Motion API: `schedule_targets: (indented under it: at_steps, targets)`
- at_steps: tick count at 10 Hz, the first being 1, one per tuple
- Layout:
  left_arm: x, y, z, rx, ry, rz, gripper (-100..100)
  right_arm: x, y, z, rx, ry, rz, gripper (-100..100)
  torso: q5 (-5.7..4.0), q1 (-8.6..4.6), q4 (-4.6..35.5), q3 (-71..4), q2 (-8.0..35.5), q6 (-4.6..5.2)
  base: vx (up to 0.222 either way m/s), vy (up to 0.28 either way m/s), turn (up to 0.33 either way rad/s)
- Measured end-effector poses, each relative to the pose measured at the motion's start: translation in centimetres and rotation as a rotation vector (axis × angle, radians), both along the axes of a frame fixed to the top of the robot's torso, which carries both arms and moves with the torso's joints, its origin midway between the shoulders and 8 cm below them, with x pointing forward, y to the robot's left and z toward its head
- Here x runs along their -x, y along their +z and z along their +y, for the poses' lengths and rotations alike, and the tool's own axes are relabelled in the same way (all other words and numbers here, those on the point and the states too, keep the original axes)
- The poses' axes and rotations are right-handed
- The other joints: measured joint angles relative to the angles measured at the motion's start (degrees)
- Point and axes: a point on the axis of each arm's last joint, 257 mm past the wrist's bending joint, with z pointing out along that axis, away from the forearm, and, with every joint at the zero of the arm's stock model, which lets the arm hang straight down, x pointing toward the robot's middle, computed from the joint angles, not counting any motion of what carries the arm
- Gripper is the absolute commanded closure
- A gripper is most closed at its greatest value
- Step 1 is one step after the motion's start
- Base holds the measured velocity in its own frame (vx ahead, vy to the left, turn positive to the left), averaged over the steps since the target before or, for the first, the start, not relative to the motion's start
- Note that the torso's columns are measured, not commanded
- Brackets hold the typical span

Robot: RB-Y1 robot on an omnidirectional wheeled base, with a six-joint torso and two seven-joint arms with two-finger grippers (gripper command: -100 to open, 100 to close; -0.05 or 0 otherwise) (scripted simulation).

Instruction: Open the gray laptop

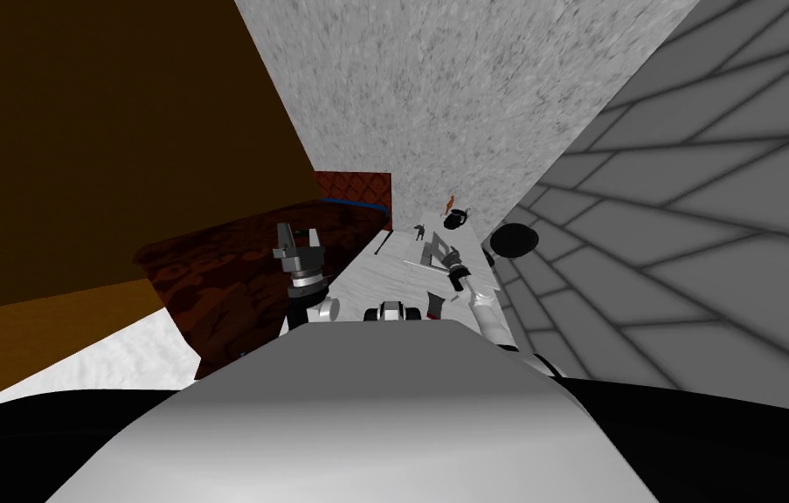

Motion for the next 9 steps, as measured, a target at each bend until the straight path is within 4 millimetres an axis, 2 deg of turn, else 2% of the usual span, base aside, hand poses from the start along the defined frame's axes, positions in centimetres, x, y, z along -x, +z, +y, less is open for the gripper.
schedule_targets:
  at_steps: [9]
  targets:
    - [0.0, 0.0, 0.0, 0.000, 0.000, 0.000, 0, 0.1, -0.9, 4.1, -0.070, -0.032, -0.026, -100, 0.01, 0.02, 0.0, 0.0, 0.0, 0.00, 0.018, -0.034, -0.029]
